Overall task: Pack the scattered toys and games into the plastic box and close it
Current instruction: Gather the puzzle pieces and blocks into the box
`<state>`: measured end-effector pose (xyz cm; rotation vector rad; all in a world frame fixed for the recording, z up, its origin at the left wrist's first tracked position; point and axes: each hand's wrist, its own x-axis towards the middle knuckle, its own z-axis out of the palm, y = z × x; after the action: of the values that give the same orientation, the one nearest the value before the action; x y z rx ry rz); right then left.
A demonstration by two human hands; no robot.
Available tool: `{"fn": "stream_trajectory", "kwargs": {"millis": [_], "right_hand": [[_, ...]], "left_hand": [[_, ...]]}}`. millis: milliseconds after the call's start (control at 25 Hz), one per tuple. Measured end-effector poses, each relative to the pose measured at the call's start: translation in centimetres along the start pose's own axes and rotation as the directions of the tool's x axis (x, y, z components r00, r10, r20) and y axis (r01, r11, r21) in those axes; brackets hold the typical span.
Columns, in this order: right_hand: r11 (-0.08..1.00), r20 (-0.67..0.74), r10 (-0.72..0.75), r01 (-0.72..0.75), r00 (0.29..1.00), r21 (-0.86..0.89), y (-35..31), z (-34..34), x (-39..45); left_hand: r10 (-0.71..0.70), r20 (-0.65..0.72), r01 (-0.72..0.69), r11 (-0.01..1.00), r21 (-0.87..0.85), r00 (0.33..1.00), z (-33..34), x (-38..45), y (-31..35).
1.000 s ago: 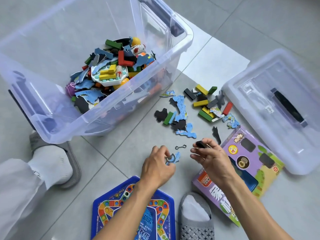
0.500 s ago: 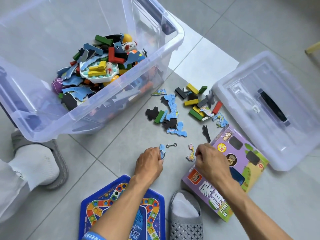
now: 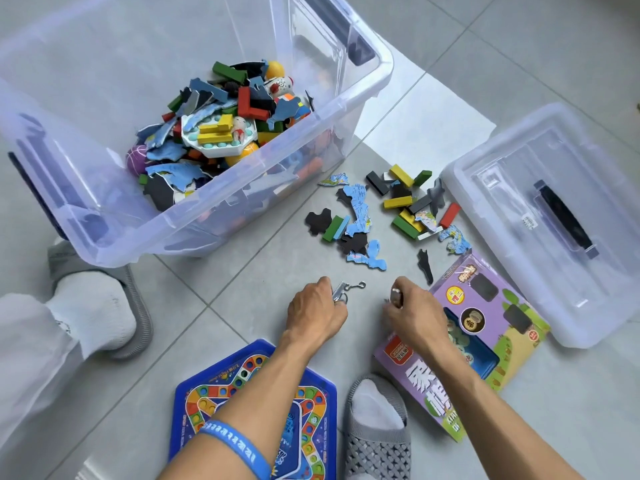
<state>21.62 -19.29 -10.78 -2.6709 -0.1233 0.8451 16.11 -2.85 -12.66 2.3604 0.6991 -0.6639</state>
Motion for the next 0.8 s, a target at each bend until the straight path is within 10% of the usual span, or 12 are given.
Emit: {"fn": "stream_trajectory", "kwargs": {"millis": [80,280,520,800], "right_hand": [[0.989,0.022,-0.028,0.025,0.999,0.143,0.2,-0.7,0.3],[0.952,-0.076,-0.289,0.279,0.954,-0.125,-1.4,1.7,1.1],[0.873,-0.044,-0.357,0.316,0.933,-0.372,-2.5,3.0,1.6],[0.938,-0.076,-0.259,0.232,0.963,-0.257,-2.4,3.4,1.4]], "left_hand": [[-0.021,0.028,0.026,0.979,-0.203,0.999,-1.0,-0.3,-0.2],[-0.049,0.120,0.124,0.624,-0.771,0.992,-2.8,-2.7,-2.8],[-0.042,0.175,0.177,0.386,-0.905,0.984,-2.7,-4.9,-5.8],[0.035,0.337,0.335,0.062,-0.940,0.941,-3.3,-4.9,-5.8]]}}
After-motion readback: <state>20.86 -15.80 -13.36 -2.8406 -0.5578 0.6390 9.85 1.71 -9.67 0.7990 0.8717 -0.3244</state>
